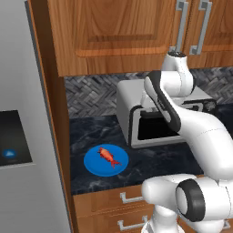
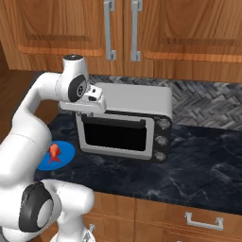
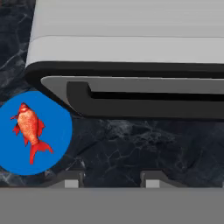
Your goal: Place the fish on the rack of the oven, and slide the rack back inside. Close the oven door.
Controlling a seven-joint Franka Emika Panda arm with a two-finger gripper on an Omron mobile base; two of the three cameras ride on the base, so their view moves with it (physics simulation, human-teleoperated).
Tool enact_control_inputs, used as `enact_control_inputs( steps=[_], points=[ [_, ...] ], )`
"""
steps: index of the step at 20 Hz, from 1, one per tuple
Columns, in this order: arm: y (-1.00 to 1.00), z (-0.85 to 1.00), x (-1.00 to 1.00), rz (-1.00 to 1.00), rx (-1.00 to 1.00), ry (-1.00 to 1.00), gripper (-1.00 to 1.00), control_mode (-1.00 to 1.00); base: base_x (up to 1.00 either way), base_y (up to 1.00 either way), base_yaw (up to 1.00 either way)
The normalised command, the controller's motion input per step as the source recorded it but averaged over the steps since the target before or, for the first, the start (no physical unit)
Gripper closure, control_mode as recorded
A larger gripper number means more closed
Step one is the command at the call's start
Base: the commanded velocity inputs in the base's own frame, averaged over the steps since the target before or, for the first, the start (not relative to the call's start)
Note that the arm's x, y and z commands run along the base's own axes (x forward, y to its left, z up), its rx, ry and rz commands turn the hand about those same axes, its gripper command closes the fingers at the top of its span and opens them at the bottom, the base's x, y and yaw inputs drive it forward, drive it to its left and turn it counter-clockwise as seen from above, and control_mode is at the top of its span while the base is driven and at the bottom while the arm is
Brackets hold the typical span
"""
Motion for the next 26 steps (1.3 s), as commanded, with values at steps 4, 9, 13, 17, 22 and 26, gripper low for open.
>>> enact_control_inputs(
  steps=[4,9,13,17,22,26],
  points=[
    [0.36,-0.31,-0.46,0.03,-0.01,-0.02,-1.00,-1.00,0.00,0.00,0.00],
    [0.63,-0.36,-0.38,0.05,0.00,-0.04,-1.00,-1.00,0.00,0.00,0.00],
    [0.68,-0.21,0.00,0.09,0.00,0.00,-1.00,-1.00,0.00,0.00,0.00],
    [0.77,-0.39,0.00,0.15,0.00,0.00,-1.00,-1.00,0.00,0.00,0.00],
    [0.65,-0.39,0.11,0.13,0.00,0.01,-1.00,-1.00,0.00,0.00,0.00],
    [0.39,-0.43,0.28,0.11,0.00,0.00,-1.00,-1.00,0.00,0.00,0.00]
  ],
)
